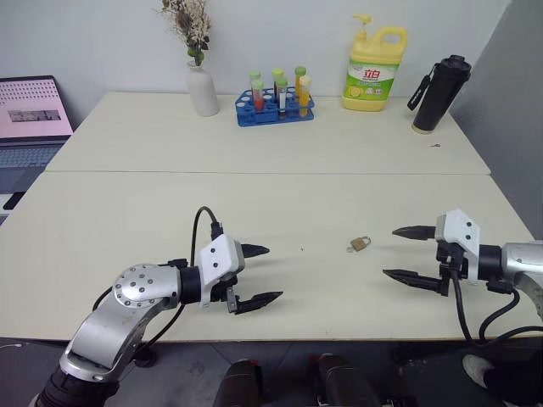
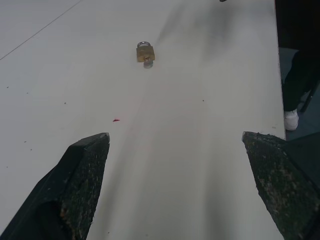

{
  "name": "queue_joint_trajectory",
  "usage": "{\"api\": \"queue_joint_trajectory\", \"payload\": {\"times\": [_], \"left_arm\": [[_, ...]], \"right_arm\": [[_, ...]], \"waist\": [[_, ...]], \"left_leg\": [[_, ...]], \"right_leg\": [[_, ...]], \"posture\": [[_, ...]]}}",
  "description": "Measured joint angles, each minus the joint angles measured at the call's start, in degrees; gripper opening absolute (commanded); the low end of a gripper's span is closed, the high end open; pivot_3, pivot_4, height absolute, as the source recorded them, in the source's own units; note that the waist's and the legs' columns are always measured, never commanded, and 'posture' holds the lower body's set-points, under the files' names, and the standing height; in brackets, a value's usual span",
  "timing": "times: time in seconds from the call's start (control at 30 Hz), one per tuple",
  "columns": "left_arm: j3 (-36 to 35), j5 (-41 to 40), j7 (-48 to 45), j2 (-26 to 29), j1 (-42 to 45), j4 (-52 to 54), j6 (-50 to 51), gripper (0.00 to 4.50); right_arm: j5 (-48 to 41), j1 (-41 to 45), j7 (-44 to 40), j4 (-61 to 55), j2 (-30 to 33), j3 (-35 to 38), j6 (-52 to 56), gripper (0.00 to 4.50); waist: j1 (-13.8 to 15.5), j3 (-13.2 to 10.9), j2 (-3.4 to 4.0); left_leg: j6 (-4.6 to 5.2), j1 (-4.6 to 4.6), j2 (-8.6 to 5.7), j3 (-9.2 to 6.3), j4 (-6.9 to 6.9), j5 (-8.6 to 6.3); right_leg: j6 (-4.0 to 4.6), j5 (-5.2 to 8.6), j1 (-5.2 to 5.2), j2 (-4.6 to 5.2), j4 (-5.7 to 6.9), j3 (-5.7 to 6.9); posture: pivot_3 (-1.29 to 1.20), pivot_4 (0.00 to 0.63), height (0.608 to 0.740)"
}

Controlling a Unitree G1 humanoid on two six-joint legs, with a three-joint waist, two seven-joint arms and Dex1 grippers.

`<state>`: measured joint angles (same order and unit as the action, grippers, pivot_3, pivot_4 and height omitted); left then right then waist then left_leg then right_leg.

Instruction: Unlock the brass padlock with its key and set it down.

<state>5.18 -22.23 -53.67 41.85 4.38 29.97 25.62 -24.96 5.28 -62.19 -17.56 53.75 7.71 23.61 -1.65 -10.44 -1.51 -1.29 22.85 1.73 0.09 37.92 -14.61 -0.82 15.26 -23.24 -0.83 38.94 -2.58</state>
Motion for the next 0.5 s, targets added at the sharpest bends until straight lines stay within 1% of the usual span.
{"api": "queue_joint_trajectory", "payload": {"times": [0.3, 0.5], "left_arm": [[0.2, -0.3, 0.0, 0.0, 0.0, 1.1, 0.1, 4.45], [1.9, 1.2, 0.9, -0.6, 3.3, 1.2, 0.0, 4.45]], "right_arm": [[0.0, 0.0, -0.2, 0.0, 0.0, 0.0, 0.5, 4.50], [0.5, 0.0, -0.2, -0.1, 0.0, -0.6, 0.5, 4.50]], "waist": [[0.0, 0.0, 0.00], [0.0, 0.0, 0.00]], "left_leg": [[0.00, 0.00, 0.00, 0.00, 0.00, 0.00], [0.00, 0.00, -0.02, 0.00, 0.02, 0.00]], "right_leg": [[0.00, 0.00, 0.00, 0.00, 0.00, 0.00], [0.00, 0.00, 0.01, -0.01, 0.01, 0.00]], "posture": [[0.00, 0.150, 0.740], [0.00, 0.150, 0.740]]}}
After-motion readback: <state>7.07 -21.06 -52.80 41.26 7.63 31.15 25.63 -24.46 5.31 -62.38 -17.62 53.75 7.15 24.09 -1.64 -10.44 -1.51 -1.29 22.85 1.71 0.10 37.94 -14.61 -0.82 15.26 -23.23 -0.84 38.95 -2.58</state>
